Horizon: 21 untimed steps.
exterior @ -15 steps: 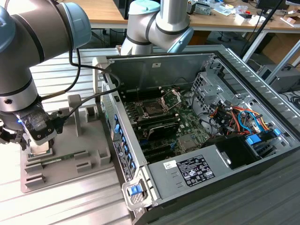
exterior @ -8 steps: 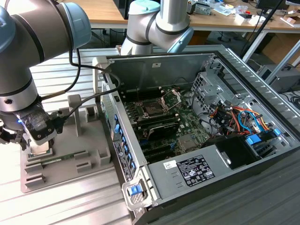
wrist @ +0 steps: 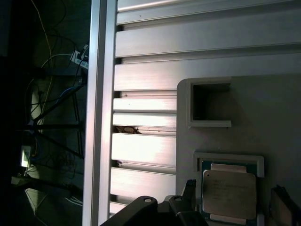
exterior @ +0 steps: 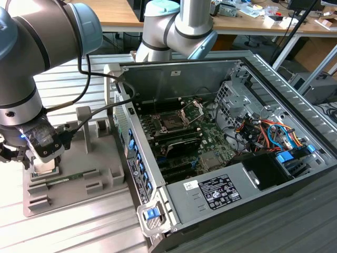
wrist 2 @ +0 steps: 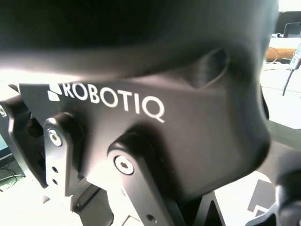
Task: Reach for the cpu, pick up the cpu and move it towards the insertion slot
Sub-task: 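Pick up the cpu and move it towards the insertion slot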
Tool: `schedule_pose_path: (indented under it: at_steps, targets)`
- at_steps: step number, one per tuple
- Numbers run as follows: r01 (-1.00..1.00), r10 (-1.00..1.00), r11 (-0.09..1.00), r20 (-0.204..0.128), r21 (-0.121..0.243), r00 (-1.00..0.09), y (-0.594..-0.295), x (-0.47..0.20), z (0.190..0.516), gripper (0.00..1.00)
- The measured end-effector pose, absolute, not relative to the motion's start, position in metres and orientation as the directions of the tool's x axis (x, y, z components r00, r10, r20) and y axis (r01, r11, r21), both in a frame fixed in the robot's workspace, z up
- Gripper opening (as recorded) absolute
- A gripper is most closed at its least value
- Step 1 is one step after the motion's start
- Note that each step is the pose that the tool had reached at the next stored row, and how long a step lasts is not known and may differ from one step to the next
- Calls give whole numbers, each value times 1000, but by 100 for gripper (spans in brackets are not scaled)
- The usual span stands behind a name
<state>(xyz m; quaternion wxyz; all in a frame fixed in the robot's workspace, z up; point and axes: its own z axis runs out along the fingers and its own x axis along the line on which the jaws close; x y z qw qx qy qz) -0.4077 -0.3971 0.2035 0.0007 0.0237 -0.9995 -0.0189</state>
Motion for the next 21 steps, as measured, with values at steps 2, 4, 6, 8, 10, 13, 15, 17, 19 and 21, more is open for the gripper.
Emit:
schedule_pose_path:
  at_steps: [2,4,6,8,10,13,15,17,19,21]
  targets:
    - [-47,-47,998,1,38,-999,-397,-408,203,67]
    - [-47,-47,998,1,38,-999,-397,-408,203,67]
    - [-47,-47,998,0,38,-999,-397,-408,202,67]
    - [-47,-47,998,1,38,-999,-397,-408,202,67]
    - [-47,-47,998,1,38,-999,-397,-408,202,67]
    - [-47,-47,998,0,38,-999,-397,-408,201,67]
    - [-47,-47,998,0,38,-999,-397,-408,201,67]
    - [-47,-47,998,1,38,-999,-397,-408,200,67]
    - [-48,-48,998,0,38,-999,-397,-408,200,67]
    - [-53,-53,998,1,38,-999,-397,-408,199,67]
